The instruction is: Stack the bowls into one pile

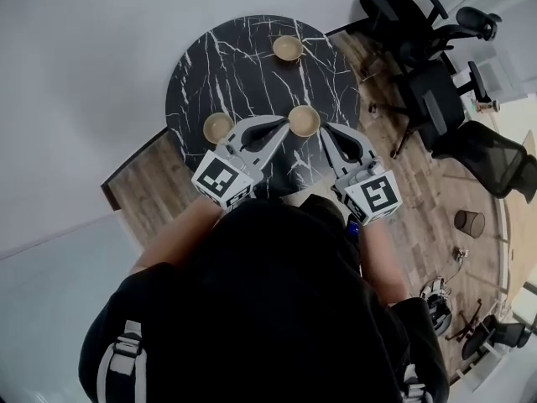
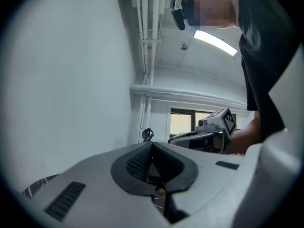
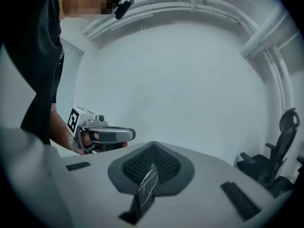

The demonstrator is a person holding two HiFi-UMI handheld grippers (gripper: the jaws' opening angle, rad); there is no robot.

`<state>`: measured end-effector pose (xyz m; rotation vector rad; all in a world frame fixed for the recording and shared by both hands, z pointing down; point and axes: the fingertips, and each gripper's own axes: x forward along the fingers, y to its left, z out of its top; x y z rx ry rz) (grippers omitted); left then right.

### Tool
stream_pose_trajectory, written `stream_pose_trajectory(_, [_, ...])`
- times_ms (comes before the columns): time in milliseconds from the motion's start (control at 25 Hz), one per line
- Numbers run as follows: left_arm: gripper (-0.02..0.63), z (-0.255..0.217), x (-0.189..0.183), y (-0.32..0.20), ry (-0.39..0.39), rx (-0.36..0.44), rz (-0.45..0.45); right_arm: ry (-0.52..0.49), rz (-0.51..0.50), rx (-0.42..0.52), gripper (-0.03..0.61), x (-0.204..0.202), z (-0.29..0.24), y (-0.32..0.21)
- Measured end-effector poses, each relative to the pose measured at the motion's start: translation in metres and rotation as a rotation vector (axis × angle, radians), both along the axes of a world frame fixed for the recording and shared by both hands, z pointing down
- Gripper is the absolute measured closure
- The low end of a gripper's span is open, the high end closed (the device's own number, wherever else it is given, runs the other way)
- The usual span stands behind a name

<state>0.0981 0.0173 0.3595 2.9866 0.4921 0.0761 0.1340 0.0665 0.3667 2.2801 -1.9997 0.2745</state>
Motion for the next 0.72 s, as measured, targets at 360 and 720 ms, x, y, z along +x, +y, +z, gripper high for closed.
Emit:
stream_pose_trajectory(360, [0.609,0.014,0.047,-0.033,-0.028,0.01,-0.16,-0.054,-0.151,-0.055,0.584,0.079,0.042,-0.04])
stream_pose_trajectory(720, [0.609,0.01,0.087,-0.034,-0.012,-0.008,-0.409,-0.035,-0.433,-0.159,0.585,0.138,0.082,-0.071])
